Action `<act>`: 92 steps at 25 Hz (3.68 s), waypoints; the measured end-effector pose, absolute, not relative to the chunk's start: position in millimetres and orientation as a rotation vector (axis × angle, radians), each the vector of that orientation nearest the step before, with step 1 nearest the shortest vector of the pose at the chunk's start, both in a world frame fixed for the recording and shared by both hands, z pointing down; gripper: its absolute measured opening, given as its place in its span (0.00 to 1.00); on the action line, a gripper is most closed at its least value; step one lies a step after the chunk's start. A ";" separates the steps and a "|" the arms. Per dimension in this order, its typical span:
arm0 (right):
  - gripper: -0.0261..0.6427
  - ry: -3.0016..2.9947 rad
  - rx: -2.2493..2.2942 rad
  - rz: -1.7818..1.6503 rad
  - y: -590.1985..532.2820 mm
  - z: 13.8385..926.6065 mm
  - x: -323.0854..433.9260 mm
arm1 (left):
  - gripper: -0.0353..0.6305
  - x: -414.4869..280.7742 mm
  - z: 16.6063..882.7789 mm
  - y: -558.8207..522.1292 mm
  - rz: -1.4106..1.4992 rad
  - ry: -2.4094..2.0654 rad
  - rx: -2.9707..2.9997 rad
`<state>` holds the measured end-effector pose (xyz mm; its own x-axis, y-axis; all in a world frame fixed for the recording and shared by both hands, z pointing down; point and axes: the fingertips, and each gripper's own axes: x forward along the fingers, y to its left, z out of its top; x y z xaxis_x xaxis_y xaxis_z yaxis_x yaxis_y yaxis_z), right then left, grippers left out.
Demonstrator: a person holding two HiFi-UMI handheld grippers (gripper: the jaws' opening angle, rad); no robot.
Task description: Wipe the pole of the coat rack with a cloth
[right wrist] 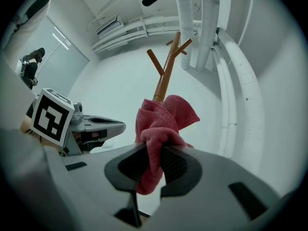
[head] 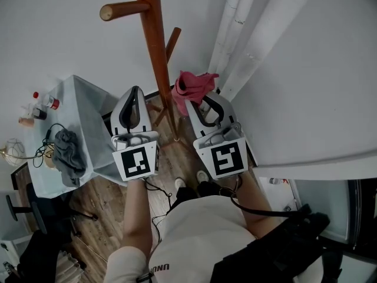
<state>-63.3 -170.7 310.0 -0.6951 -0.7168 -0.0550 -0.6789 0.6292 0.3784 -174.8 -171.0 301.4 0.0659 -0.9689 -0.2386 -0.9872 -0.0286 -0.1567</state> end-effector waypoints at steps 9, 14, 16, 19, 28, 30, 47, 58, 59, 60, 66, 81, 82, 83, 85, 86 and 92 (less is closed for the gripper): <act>0.15 -2.758 1.231 -0.571 -172.0 303.8 -47.9 | 0.07 -172.3 303.2 -171.0 0.081 1.977 -2.067; 0.15 -2.853 1.340 -0.502 -174.9 291.2 -40.5 | 0.07 -172.0 305.2 -172.2 0.061 1.965 -2.058; 0.15 -2.854 1.357 -0.501 -176.2 288.8 -36.7 | 0.07 -170.3 304.9 -172.3 0.074 1.980 -2.070; 0.15 -2.835 1.357 -0.509 -179.3 289.9 -31.6 | 0.07 -169.1 305.3 -172.8 0.065 1.977 -2.067; 0.15 -2.815 1.417 -0.485 -190.3 291.6 -16.5 | 0.07 -171.0 311.0 -172.9 0.012 1.949 -2.039; 0.15 -2.804 1.438 -0.472 -194.0 291.8 -9.9 | 0.07 -169.9 311.7 -172.6 0.009 1.953 -2.039; 0.15 -2.946 1.333 -0.602 -220.6 245.1 -44.1 | 0.07 -169.4 312.0 -170.0 0.011 2.016 -2.026; 0.15 -2.905 1.131 -0.723 -232.9 251.8 -82.6 | 0.07 -165.2 311.7 -174.0 0.033 2.049 -2.035; 0.15 -2.911 1.133 -0.721 -234.7 251.6 -82.8 | 0.07 -164.8 311.9 -174.4 0.031 2.050 -2.032; 0.15 -2.918 1.138 -0.718 -236.6 251.1 -82.6 | 0.07 -164.2 312.2 -174.9 0.028 2.052 -2.030; 0.15 -2.961 1.177 -0.685 -249.0 245.4 -79.6 | 0.07 -162.3 309.5 -177.9 0.025 2.055 -2.017; 0.15 -2.937 1.217 -0.648 -273.7 246.6 -70.1 | 0.07 -157.8 304.0 -182.5 0.035 2.061 -1.997; 0.15 -2.932 1.223 -0.630 -275.4 247.5 -69.0 | 0.07 -157.4 303.5 -182.6 0.035 2.061 -1.995; 0.15 -2.928 1.229 -0.615 -277.2 248.3 -67.9 | 0.07 -157.0 303.2 -182.6 0.035 2.062 -1.994; 0.15 -2.915 1.243 -0.584 -281.0 250.8 -66.0 | 0.07 -156.5 303.0 -182.4 0.034 2.064 -1.992; 0.15 -2.912 1.249 -0.577 -282.4 251.2 -65.5 | 0.07 -156.5 303.1 -182.2 0.034 2.065 -1.991; 0.15 -2.910 1.281 -0.576 -289.5 247.5 -63.4 | 0.07 -156.7 303.0 -181.5 0.025 2.071 -1.984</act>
<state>-63.4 -289.5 247.5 -0.6824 -0.6965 -0.2218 -0.7285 0.6230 0.2849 -156.7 -181.5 303.0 -0.0234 -0.9780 -0.2071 -0.9828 0.0604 -0.1744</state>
